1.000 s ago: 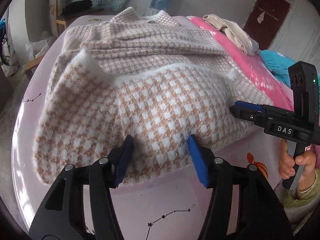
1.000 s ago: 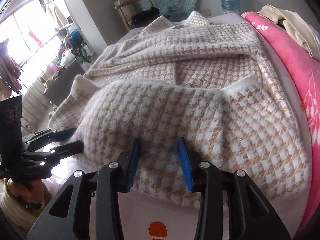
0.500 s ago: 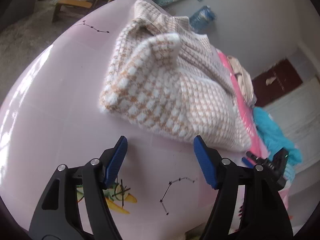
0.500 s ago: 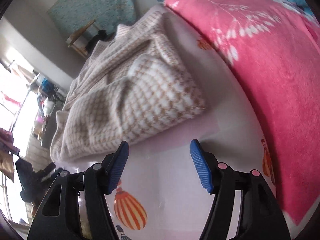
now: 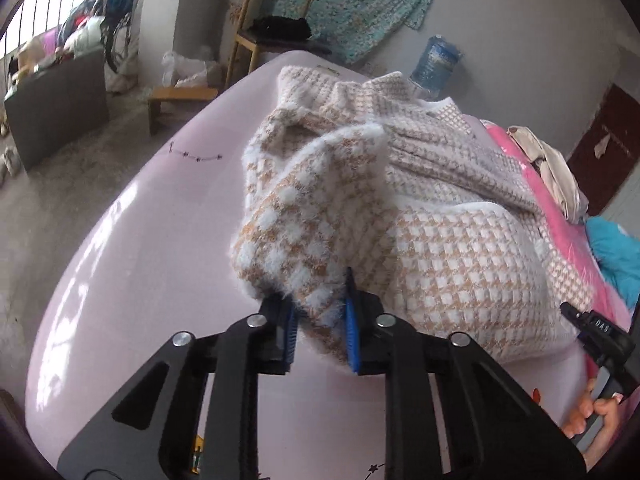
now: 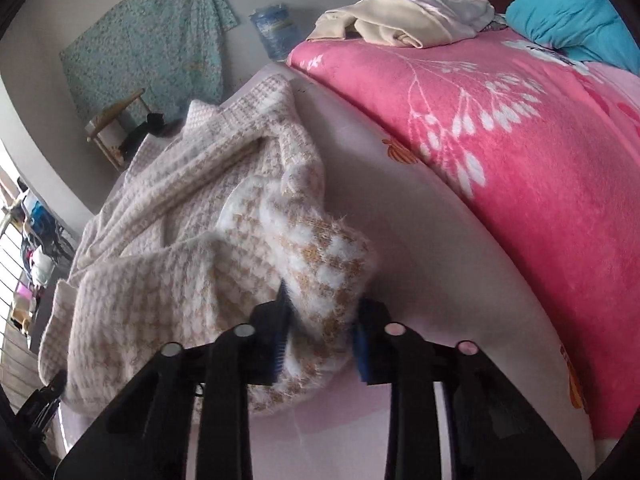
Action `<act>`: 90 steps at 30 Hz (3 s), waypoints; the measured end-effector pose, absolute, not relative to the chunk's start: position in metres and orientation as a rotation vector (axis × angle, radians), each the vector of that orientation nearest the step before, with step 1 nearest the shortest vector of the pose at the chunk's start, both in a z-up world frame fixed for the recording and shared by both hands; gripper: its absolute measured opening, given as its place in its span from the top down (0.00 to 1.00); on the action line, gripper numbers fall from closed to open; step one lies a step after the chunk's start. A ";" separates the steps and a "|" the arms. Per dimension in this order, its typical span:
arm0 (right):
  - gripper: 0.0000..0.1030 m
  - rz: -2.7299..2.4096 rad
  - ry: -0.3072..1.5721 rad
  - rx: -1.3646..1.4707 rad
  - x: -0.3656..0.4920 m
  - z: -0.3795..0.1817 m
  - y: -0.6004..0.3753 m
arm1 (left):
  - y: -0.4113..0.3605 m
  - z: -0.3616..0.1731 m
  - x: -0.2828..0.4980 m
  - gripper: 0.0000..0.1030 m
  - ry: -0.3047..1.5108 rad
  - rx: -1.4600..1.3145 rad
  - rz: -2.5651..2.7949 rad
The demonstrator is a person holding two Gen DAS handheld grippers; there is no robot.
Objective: Fold large clothes
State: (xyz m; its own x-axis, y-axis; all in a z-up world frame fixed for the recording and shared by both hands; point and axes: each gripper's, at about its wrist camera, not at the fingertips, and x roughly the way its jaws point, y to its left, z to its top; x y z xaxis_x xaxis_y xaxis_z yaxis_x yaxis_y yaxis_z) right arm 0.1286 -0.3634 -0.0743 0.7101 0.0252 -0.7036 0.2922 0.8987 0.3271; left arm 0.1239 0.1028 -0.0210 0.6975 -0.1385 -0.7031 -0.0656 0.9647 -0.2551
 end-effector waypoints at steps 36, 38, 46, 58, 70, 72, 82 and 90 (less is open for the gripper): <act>0.28 0.115 0.796 0.457 0.000 -0.019 -0.419 | 0.207 0.040 0.000 0.46 0.770 -0.402 -0.095; 0.19 0.169 0.752 0.365 0.006 -0.008 -0.393 | 0.182 0.051 0.008 0.40 0.754 -0.339 -0.144; 0.15 0.325 0.799 0.158 0.029 -0.023 -0.309 | 0.075 0.049 0.021 0.30 0.760 -0.011 -0.251; 0.14 0.312 0.925 0.096 0.047 -0.073 -0.288 | 0.046 -0.009 0.032 0.27 0.878 0.084 -0.249; 0.13 0.324 0.898 0.135 0.048 -0.061 -0.290 | 0.063 -0.021 0.046 0.17 0.945 -0.037 -0.261; 0.13 0.322 0.882 0.146 0.050 -0.058 -0.291 | 0.064 -0.022 0.046 0.17 0.950 -0.039 -0.263; 0.13 0.300 0.916 0.091 0.057 -0.072 -0.286 | 0.064 -0.020 0.047 0.16 0.941 -0.044 -0.277; 0.13 0.318 0.936 0.049 0.057 -0.073 -0.284 | 0.079 0.014 0.041 0.16 0.801 -0.026 -0.254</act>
